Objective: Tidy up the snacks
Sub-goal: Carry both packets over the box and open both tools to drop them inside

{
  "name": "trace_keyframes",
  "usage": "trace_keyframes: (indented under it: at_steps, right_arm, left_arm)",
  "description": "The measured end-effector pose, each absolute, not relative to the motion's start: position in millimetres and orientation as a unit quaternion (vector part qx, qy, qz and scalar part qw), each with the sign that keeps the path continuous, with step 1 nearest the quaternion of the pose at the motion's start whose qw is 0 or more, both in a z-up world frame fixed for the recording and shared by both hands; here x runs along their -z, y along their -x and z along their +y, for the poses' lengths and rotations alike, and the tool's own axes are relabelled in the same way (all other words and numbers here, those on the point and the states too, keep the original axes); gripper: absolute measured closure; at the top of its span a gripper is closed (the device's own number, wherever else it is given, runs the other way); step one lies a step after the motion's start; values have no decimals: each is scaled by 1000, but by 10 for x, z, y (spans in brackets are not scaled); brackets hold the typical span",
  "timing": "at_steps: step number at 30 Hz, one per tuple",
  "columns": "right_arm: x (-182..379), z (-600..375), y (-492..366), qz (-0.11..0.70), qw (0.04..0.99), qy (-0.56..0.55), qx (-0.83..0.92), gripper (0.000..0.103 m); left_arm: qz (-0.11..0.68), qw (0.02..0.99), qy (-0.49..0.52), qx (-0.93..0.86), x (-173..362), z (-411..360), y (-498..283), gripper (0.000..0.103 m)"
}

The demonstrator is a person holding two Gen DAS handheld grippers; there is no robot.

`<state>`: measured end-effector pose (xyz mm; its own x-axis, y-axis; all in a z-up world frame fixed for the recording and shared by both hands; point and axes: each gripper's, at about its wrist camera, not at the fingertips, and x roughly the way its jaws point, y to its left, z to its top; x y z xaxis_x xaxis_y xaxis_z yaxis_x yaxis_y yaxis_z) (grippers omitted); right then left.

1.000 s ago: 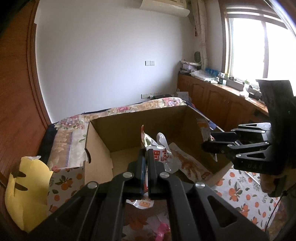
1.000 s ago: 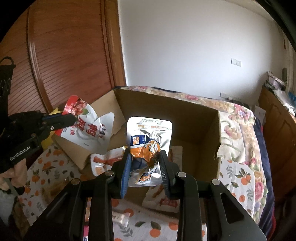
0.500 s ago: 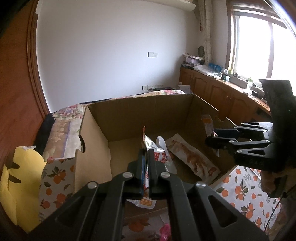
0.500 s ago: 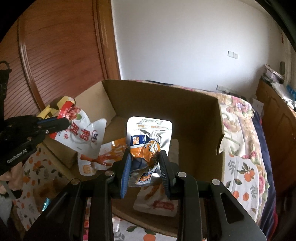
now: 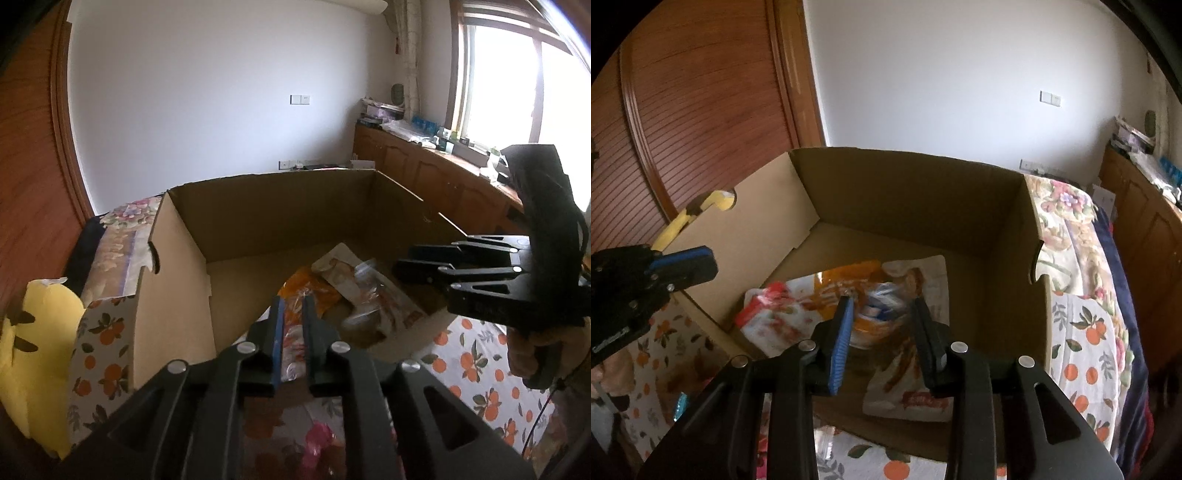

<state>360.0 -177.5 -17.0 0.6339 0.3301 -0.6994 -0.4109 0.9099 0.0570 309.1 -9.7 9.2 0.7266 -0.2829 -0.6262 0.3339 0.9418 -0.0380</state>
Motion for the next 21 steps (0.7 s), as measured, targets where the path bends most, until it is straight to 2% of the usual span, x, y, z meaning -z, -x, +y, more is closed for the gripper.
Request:
trace_keyframes:
  at_steps: [11,21]
  right_arm:
    - [31,-1680,-3336,354,908,57,-215,68]
    - [-145,-1595,-3003,336,911,58,-232,68]
  left_arm:
    - [340,926,-50,157,-186,-39,-2751,76]
    - [334,927,-62,160,-370,14,-2397,67]
